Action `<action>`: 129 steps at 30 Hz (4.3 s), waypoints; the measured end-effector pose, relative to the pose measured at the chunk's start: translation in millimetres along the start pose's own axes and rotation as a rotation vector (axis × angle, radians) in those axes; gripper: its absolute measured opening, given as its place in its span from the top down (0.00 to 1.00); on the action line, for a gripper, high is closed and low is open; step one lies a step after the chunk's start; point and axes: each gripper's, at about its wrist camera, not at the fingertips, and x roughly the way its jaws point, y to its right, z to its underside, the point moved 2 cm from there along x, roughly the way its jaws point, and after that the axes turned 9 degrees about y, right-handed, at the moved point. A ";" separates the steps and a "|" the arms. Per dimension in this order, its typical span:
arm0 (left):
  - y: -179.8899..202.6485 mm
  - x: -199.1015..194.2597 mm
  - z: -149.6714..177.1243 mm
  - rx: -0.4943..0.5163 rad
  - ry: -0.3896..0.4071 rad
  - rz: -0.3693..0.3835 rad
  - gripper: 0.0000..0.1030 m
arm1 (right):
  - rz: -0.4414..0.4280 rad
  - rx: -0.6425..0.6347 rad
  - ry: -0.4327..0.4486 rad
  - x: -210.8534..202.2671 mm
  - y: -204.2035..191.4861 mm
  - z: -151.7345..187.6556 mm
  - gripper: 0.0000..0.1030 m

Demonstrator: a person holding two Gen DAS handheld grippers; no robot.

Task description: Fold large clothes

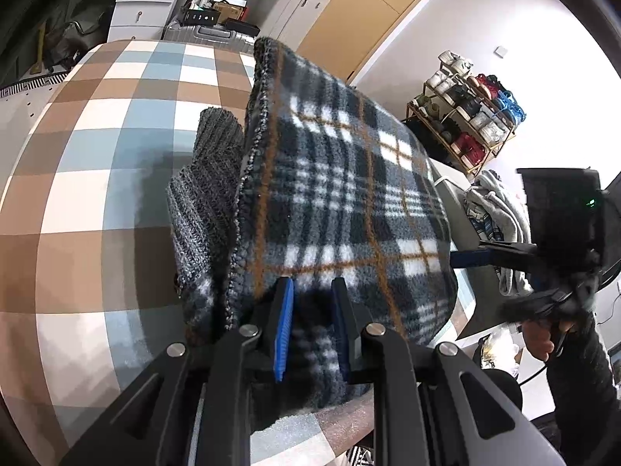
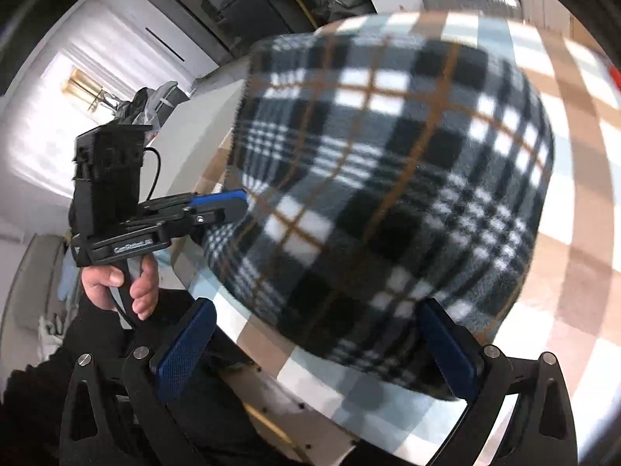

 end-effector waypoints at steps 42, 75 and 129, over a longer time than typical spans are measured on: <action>-70.5 38.9 -9.5 -0.433 -0.161 0.172 0.09 | -0.042 0.433 0.122 7.3 134.2 4.0 0.00; -19.4 68.9 3.2 -0.387 -0.231 0.248 0.38 | -0.156 0.443 0.125 31.8 141.4 2.1 0.02; 23.6 100.1 -13.2 -0.296 -0.226 0.292 0.41 | -0.106 0.468 0.223 18.2 138.9 45.9 0.00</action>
